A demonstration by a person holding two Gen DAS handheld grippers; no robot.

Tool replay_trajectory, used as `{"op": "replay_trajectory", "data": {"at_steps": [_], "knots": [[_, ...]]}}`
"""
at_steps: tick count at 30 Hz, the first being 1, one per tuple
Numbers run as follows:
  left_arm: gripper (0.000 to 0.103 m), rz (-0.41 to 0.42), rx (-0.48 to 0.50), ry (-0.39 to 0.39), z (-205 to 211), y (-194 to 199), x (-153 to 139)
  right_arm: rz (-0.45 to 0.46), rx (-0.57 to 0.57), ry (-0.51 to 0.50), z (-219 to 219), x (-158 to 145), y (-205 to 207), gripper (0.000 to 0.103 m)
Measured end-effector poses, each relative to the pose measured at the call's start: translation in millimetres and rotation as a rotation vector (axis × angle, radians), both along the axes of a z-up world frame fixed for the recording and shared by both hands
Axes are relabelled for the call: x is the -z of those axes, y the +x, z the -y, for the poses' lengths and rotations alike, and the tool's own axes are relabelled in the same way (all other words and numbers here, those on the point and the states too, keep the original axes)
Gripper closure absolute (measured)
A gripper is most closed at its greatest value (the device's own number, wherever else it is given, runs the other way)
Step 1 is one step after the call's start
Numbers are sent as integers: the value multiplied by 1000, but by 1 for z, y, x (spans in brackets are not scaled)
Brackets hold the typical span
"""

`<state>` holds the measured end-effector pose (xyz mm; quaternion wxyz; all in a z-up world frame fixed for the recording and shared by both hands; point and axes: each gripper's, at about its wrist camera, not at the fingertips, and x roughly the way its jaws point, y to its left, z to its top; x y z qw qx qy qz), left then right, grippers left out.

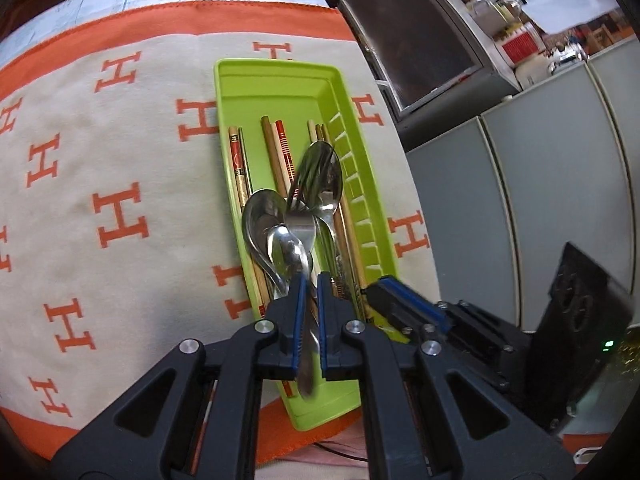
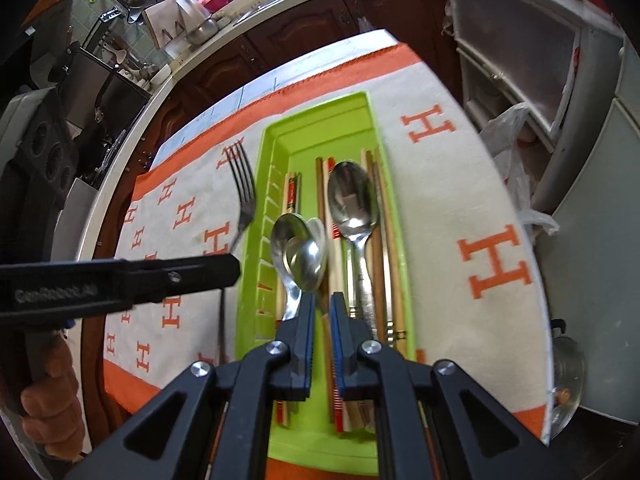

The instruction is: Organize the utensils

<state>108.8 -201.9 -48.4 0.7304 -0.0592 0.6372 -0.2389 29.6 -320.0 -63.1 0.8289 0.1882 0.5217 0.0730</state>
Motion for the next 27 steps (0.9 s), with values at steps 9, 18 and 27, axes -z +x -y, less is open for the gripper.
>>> {"op": "replay_trajectory", "data": {"at_steps": [9, 18, 27], "knots": [[53, 140, 80, 85, -4, -16, -5, 10, 5, -51, 3, -5, -6, 95], [45, 226, 97, 196, -45, -42, -9, 30, -33, -86, -18, -16, -6, 92], [22, 374, -97, 256, -107, -74, -33, 52, -7, -133, -48, -33, -17, 63]]}}
